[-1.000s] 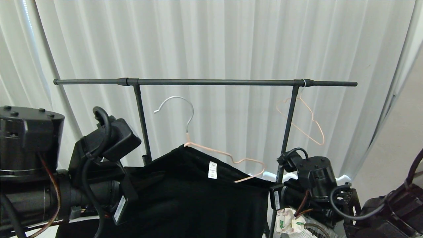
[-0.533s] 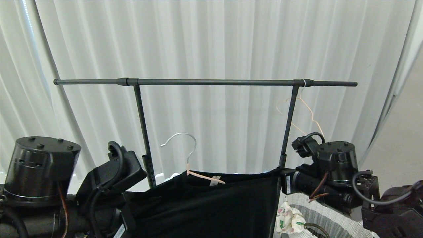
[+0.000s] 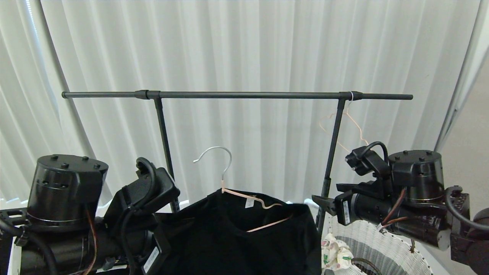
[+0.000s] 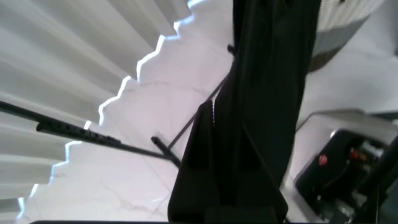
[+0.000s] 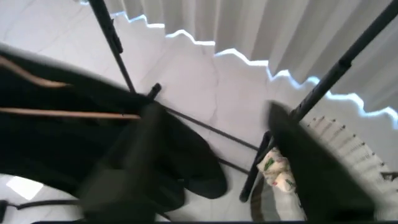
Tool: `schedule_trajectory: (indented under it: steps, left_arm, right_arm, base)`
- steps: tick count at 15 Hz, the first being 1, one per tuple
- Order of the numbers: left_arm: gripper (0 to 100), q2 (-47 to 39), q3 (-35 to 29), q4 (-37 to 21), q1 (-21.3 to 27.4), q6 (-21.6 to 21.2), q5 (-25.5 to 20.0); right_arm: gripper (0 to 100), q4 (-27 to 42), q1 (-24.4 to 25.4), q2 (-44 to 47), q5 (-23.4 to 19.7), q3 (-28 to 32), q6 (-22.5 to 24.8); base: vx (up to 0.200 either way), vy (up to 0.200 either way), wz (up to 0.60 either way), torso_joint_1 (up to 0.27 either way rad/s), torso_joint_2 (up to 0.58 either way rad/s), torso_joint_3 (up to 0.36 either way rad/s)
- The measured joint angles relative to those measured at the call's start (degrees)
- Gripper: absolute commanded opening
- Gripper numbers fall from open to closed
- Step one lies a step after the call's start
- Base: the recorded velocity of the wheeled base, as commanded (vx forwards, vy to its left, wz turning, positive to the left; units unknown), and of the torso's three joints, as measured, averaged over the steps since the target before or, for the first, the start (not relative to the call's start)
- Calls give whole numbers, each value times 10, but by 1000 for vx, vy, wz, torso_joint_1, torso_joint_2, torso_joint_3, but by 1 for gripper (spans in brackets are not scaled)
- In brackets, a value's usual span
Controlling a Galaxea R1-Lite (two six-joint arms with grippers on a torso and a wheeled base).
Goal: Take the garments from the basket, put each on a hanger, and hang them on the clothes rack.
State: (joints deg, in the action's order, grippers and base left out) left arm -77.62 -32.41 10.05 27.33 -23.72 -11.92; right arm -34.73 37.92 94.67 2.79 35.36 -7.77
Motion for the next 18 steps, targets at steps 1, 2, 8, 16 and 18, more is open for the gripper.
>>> schedule_trajectory:
  steps: [1, 2, 8, 16, 18]
  left_arm:
    - [0, -2, 0, 19, 0, 11, 0]
    - [0, -3, 0, 21, 0, 14, 0]
    - [0, -3, 3, 45, 33, 41, -38]
    - [0, -1, 9, 82, 104, 23, -87]
    - [0, 0, 10, 88, 117, -9, -88]
  right_arm:
    - [100, 0, -8, -3, -28, 0, 18]
    - [100, 2, -16, -6, -47, 0, 36]
    - [100, 92, -34, -39, -158, 32, 153]
    - [100, 341, 23, -52, -289, 176, 321]
    - [100, 385, 53, -38, -296, 215, 322]
  base:
    - [0, 0, 0, 0, 0, 0]
    - [0, 0, 0, 0, 0, 0]
    - [0, 0, 0, 0, 0, 0]
    - [0, 0, 0, 0, 0, 0]
    - [0, 0, 0, 0, 0, 0]
